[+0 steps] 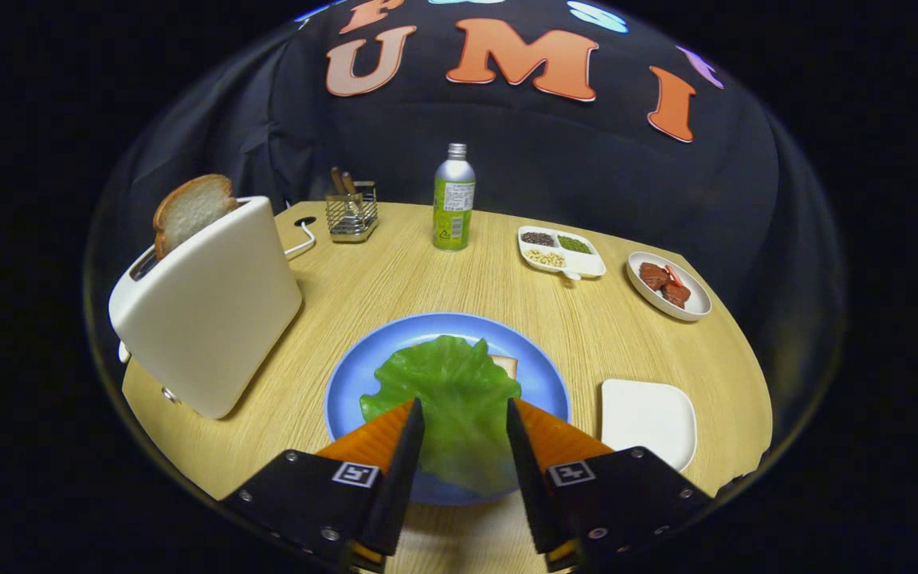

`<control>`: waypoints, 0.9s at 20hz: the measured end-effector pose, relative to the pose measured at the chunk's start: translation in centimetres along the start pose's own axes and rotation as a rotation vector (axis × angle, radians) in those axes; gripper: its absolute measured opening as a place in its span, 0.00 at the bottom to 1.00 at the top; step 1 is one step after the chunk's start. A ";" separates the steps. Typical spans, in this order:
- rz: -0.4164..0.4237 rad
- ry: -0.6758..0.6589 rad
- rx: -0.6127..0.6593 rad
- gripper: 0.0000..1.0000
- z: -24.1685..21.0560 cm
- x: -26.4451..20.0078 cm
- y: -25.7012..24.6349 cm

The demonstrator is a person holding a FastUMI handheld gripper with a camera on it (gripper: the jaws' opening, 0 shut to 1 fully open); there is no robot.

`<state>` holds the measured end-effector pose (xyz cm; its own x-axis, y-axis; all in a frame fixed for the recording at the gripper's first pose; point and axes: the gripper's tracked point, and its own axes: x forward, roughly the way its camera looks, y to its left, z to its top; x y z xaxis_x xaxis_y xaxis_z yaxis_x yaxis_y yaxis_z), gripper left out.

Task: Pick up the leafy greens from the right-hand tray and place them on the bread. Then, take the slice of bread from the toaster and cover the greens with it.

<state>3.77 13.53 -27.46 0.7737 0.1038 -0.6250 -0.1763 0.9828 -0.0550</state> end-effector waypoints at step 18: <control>0.072 -0.292 0.020 0.98 18.8 -8.2 11.8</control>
<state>6.81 27.12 -8.37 0.9026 0.2100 -0.3759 -0.2271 0.9739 -0.0012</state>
